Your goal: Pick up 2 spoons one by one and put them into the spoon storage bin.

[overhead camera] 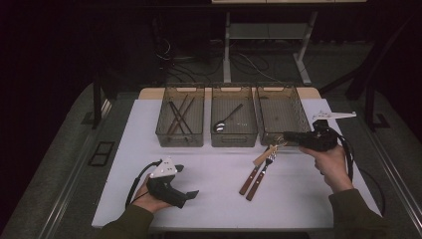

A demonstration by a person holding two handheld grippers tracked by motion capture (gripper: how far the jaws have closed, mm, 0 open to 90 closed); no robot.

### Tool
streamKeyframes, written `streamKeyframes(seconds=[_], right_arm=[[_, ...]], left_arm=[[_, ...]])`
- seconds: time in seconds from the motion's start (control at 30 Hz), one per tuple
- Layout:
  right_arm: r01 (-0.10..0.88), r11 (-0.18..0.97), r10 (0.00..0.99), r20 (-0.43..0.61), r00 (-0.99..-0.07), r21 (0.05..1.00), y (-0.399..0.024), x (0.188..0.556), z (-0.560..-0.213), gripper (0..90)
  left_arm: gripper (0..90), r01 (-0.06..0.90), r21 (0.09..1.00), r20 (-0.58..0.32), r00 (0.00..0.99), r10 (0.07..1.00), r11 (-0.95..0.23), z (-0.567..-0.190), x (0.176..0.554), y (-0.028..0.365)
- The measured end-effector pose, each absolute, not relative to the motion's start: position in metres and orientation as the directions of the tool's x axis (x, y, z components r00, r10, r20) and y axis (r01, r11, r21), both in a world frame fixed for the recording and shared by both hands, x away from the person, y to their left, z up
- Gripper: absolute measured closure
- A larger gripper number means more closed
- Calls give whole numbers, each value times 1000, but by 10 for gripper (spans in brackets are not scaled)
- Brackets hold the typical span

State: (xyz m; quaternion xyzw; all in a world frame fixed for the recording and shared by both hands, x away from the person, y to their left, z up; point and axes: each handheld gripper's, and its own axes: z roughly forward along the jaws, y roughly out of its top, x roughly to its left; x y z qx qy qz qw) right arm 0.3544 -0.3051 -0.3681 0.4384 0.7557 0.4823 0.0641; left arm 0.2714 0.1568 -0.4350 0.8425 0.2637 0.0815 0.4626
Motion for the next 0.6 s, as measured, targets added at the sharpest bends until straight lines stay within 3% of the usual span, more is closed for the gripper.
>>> streamKeyframes(seconds=[0.6], right_arm=[[593,112,747,326,-580,797,-275,396,-351,878]], left_arm=[[0,360,824,-97,850,517,-437,-436,271,156]])
